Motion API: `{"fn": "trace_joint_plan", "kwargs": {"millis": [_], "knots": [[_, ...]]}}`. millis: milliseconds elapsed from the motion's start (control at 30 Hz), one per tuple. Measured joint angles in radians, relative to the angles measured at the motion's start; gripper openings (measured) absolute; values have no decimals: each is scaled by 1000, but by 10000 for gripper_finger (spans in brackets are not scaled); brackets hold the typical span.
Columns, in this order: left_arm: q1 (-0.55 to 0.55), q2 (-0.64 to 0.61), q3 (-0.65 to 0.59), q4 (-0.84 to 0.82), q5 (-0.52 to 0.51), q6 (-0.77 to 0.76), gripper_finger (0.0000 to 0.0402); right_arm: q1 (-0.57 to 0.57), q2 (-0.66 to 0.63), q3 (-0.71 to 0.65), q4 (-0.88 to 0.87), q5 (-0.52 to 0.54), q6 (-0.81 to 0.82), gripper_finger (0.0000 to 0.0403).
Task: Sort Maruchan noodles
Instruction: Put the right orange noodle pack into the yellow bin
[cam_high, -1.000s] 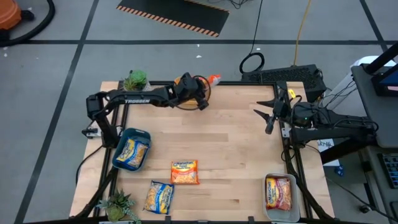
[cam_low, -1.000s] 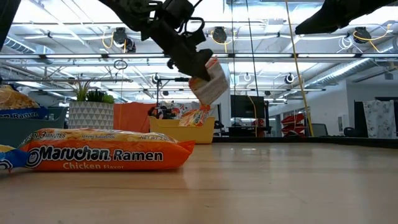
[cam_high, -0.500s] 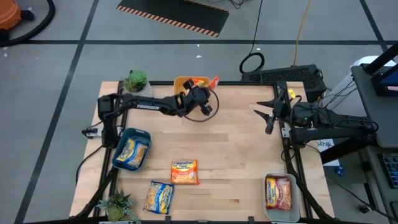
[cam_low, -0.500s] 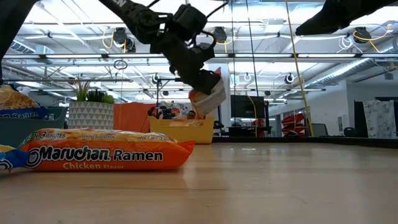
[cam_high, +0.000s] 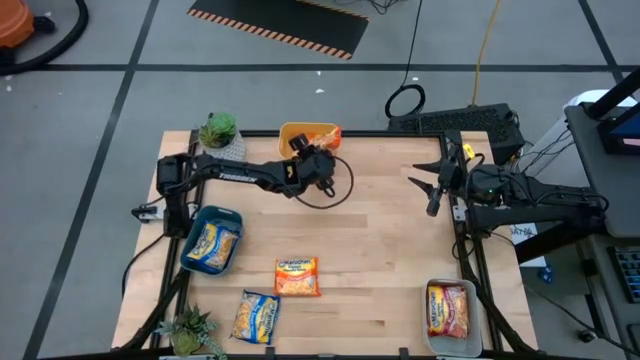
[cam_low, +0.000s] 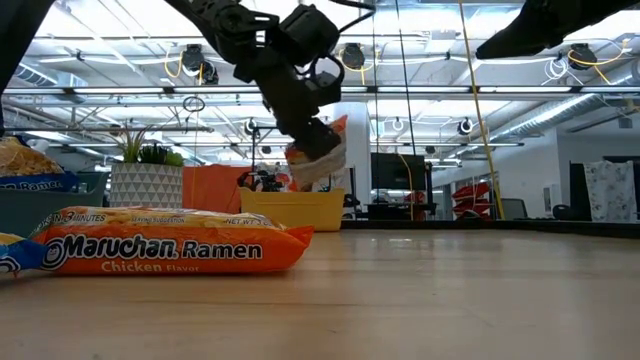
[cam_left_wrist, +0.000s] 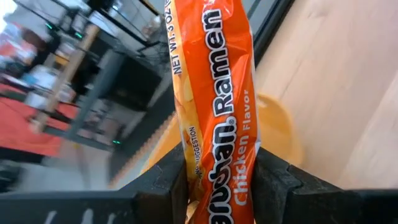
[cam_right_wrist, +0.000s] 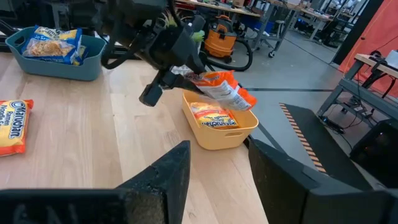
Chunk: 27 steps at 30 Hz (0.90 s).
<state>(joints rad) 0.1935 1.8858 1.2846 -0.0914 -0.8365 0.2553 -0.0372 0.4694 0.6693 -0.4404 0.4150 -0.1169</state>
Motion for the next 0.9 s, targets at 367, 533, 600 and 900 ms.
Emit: {"fn": "trace_joint_plan", "kwargs": {"millis": [367,533,600,900], "knots": [[43,-1,0,-88,-28,347,131,0,0,0,1,-1,12,160],[69,-1,0,-160,-27,470,131,0,0,0,1,-1,11,160],[75,-1,0,-162,-25,525,131,0,0,0,1,-1,4,160],[102,-1,0,-143,0,552,150,0,0,0,1,-1,1,160]]}}
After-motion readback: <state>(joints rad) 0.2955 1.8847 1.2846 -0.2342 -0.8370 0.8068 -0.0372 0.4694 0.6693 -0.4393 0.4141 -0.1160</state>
